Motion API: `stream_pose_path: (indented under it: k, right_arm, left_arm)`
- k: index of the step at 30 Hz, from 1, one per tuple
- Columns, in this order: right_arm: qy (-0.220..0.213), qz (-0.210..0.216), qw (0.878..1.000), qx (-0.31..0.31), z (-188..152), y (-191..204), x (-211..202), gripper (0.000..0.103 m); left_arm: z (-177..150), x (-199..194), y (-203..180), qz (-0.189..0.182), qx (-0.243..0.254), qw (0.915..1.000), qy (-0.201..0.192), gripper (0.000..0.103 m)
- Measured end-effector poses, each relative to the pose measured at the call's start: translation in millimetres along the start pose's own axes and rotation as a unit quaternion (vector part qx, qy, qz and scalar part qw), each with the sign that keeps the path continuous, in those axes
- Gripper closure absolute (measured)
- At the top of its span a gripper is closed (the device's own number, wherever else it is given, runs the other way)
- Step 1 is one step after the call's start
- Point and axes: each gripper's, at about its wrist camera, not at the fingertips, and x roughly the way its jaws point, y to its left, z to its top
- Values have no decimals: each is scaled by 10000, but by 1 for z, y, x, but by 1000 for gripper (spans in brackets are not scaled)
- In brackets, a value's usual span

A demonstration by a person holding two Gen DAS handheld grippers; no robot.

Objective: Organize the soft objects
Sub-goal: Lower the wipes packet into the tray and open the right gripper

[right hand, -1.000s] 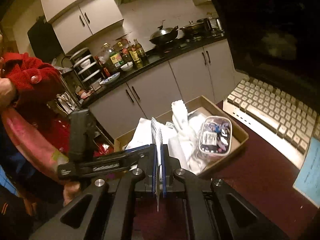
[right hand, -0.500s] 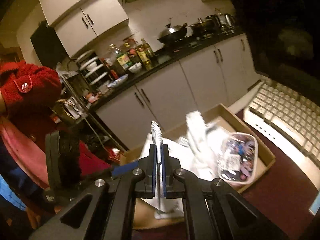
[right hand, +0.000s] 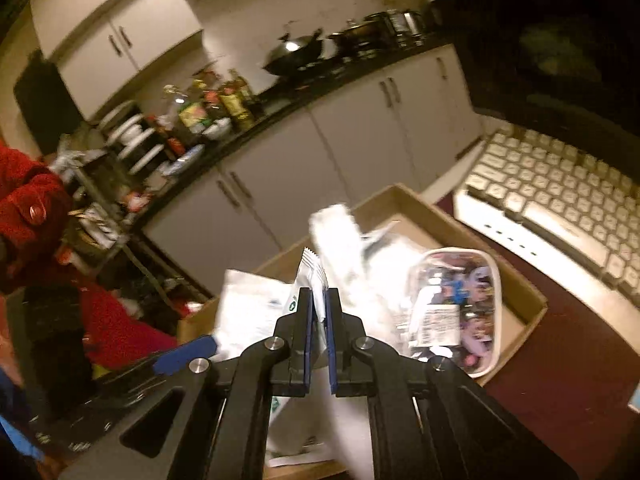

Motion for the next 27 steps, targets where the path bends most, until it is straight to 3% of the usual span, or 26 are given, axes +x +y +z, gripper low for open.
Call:
stream_pose_path:
  k: [5,9,16,18,20,22,27]
  right_arm:
    - [43,-95,9999,13,-5,-3,3,96]
    - [33,-157,9998,89,-7,-7,3,95]
    - [95,-268,9994,172,-6,-13,3,93]
    - [113,-277,9993,222,-5,-13,1,86]
    - [64,-187,9992,361,-5,-15,-5,63]
    - [-57,-87,9989,450,-8,-15,-12,51]
    - [-229,-81,9981,559,-15,-10,-28,50]
  left_arm:
    - [-3,27,-15,511,490,9973,169,37]
    - [-6,39,-27,906,900,9918,67,37]
    - [0,50,-27,860,1119,9894,336,37]
    - [5,44,-25,655,991,9924,330,37]
    - [8,37,-23,293,846,9956,271,37]
    - [8,37,-24,161,837,9959,319,37]
    - [-8,48,-38,489,1290,9896,409,37]
